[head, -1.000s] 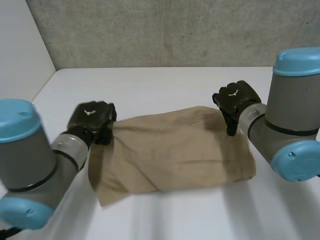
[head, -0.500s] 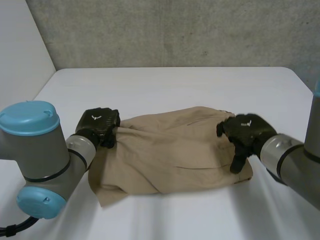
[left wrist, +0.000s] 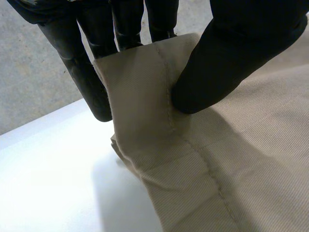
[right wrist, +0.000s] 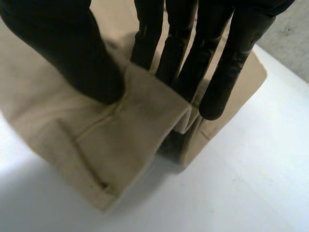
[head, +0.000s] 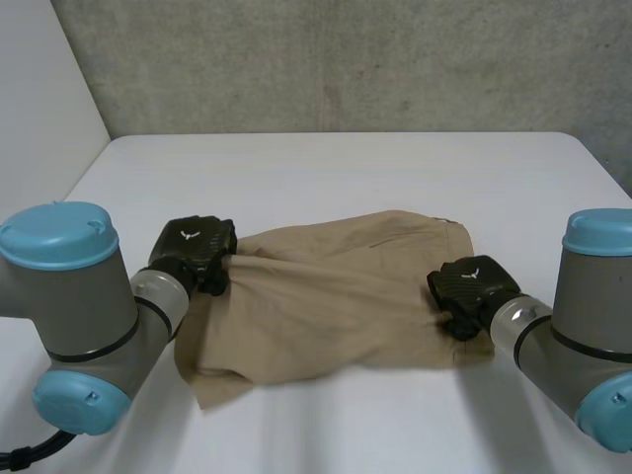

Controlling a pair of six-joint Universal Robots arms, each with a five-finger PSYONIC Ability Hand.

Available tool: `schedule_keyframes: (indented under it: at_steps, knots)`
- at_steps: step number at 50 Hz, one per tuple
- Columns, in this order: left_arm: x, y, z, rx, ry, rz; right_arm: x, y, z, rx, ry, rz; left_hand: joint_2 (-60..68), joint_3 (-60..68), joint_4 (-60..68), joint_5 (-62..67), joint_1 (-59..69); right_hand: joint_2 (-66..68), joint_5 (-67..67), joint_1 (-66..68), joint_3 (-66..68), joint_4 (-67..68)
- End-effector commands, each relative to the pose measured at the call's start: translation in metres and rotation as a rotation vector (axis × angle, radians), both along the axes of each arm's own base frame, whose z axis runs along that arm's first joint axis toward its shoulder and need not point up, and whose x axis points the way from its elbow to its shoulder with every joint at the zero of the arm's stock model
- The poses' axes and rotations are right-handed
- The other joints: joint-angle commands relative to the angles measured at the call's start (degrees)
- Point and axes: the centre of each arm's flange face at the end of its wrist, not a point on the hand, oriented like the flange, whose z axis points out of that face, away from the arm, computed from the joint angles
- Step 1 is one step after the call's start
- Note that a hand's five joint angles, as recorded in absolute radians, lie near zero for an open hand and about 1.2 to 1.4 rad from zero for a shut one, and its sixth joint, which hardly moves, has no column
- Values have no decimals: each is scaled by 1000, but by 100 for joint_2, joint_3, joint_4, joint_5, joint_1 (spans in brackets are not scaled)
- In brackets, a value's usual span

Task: Fold the shorts.

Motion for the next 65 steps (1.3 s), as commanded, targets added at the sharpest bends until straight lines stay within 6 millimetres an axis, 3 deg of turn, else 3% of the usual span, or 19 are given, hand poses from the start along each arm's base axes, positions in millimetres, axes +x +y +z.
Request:
schedule_keyframes:
  at_steps: [1,3,4,5,8,11,18,26,35,50,57,62,65]
  knots:
    - [-2,3,4,-5,1,-10,0,-3,9,-64,-31,-7,523,564,505,756,852,1340,1651,2693,1367,1340]
    - [-3,6,6,-6,2,-17,0,-2,16,-86,-50,-11,-1156,-1115,-1174,-924,-827,1340,1651,2693,1367,1340]
    - [-2,9,11,-12,0,-19,0,-1,20,-104,-58,-12,-2714,-2673,-2732,-2481,-2385,1340,1651,2693,1367,1340]
    - [-1,12,15,-17,-1,-20,0,-1,22,-110,-63,-12,-3262,-3221,-3280,-3030,-2933,1340,1651,2693,1367,1340]
    - [4,20,33,-46,13,-22,-1,1,28,-134,-83,-16,-4507,-4467,-4526,-4275,-4179,1340,1651,2693,1367,1340]
    - [7,27,47,-69,27,-21,-1,4,27,-132,-90,-16,-4714,-4673,-4732,-4482,-4385,1340,1651,2693,1367,1340]
    - [23,56,69,-92,39,-22,-2,6,23,-118,-84,-18,-4597,-4556,-4615,-4364,-4268,1340,1651,2693,1367,1340]
    - [34,77,47,-24,3,-20,-4,13,35,-144,-96,-11,-4311,-4270,-4329,-4078,-3982,1340,1651,2693,1367,1340]
    - [31,59,5,75,-46,1,-7,30,64,-221,-132,6,-4125,-4085,-4144,-3893,-3797,1340,1651,2693,1367,1340]
    - [18,29,-21,86,-55,6,-10,48,102,-340,-191,34,-3571,-3530,-3590,-3339,-3243,1340,1651,2693,1367,1340]
    - [14,21,-24,58,-42,4,-11,51,109,-364,-202,44,-1857,-1817,-1876,-1625,-1529,1340,1651,2693,1367,1340]
    - [14,23,-22,46,-36,1,-13,49,109,-364,-198,37,428,468,409,660,756,1340,1651,2693,1367,1340]
    - [13,24,-19,42,-30,-6,-13,49,109,-361,-197,39,1119,1160,1101,1352,1448,1340,1651,2693,1367,1340]
